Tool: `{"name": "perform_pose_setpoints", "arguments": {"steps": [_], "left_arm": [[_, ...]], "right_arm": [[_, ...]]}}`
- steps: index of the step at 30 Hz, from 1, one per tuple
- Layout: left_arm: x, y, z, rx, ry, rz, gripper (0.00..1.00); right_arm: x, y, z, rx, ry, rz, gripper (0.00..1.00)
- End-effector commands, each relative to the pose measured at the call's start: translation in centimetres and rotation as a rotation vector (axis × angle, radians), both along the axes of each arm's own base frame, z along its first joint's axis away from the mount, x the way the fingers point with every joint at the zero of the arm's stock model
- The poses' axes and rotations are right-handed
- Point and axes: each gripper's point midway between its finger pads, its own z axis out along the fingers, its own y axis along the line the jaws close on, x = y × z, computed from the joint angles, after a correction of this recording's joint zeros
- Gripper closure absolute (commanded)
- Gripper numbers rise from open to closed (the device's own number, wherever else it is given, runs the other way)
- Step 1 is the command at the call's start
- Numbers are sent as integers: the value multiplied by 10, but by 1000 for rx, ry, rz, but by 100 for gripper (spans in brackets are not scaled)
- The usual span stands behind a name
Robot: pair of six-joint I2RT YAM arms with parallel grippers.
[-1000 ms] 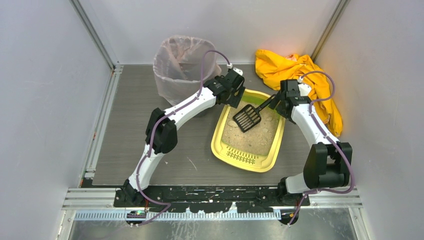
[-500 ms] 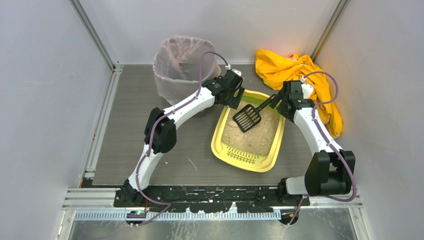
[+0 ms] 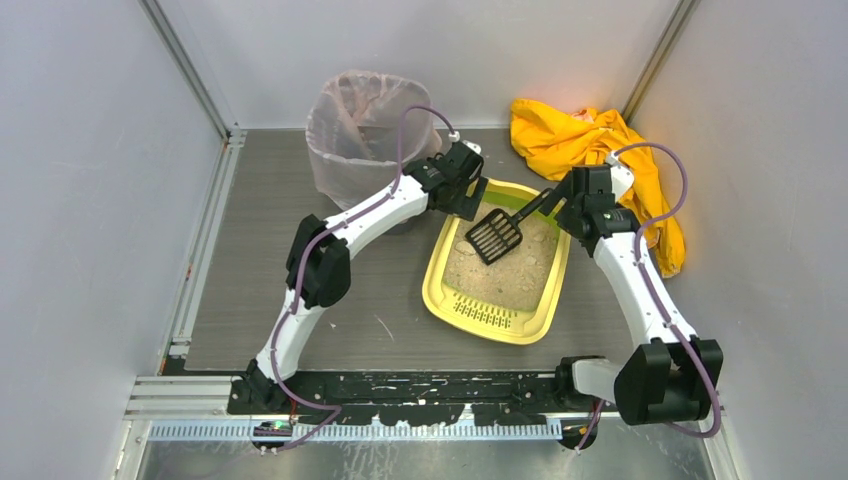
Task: Clean the litter box
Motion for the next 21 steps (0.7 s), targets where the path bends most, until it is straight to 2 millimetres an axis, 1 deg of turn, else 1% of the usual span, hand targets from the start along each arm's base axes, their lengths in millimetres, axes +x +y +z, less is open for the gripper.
{"name": "perform_pose_setpoints", "arguments": {"steps": [1,6,10,12,14,16,18,21], "left_arm": [[-13,10,14,29,6,-24,0],[-9,25,17,88,-33,0,0],[-9,28,17,105,-41,0,0],[-10,28,19,101,-45,-2,0],[-12,26,24,89,-59,-12,0],[-14,23,30,79,-69,-23,0],[-17,22,35,71,-71,-30,0],[-20,21,42,52,-76,-35,0]], "right_arm": [[-2,-2,25,-4,-79,-18,9],[-5,0,37,8,-116,-11,10],[-6,6,46,22,-145,16,10],[-4,16,52,42,-170,55,11],[0,32,58,70,-202,120,15],[3,48,61,87,-215,174,16],[5,58,58,82,-210,200,17],[11,66,50,84,-202,218,18]]}}
